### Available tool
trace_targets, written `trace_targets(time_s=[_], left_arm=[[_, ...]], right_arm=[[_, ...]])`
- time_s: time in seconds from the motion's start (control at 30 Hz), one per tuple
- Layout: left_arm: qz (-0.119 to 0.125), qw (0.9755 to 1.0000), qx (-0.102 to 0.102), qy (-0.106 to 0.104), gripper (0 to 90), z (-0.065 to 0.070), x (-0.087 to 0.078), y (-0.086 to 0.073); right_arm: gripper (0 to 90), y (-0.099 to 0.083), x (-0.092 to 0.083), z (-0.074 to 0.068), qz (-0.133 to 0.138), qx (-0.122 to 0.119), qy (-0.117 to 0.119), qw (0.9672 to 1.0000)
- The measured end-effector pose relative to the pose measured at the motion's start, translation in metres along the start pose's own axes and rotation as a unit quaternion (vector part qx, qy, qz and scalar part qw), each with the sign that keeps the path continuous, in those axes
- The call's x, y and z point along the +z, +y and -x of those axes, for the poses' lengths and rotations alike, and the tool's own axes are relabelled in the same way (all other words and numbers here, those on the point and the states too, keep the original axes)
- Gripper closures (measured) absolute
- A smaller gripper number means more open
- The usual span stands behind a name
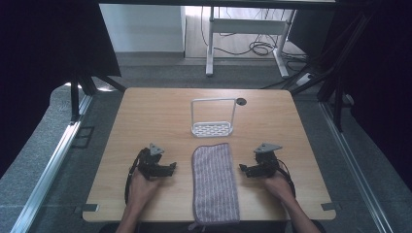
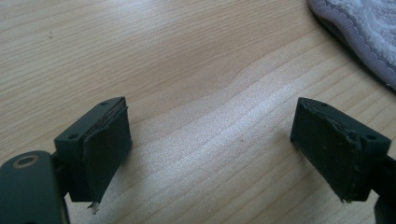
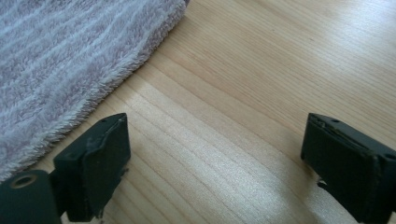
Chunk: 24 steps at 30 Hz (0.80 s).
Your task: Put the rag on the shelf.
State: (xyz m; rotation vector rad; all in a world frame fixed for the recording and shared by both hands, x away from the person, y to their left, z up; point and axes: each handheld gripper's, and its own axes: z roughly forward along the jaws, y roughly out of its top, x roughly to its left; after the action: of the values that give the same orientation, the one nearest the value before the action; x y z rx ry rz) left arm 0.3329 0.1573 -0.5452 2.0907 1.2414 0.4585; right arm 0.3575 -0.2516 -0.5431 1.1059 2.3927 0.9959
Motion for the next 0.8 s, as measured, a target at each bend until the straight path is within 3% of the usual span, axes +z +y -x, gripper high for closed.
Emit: trace_targets(time_s=[0.53, 0.8], left_arm=[[0.002, 1.0000, -0.002, -0.002, 11.9, 0.0004, 0.0004, 0.0000], [-0.001, 1.0000, 0.008, -0.006, 13.1, 0.0015, 0.0005, 0.0025]], right_arm=[[5.8, 0.0022, 0.0008, -0.0015, -0.009, 0.001, -0.002, 1.0000], [13.2, 0.0068, -0.0008, -0.0028, -0.019, 0.016, 0.000, 0.9997]])
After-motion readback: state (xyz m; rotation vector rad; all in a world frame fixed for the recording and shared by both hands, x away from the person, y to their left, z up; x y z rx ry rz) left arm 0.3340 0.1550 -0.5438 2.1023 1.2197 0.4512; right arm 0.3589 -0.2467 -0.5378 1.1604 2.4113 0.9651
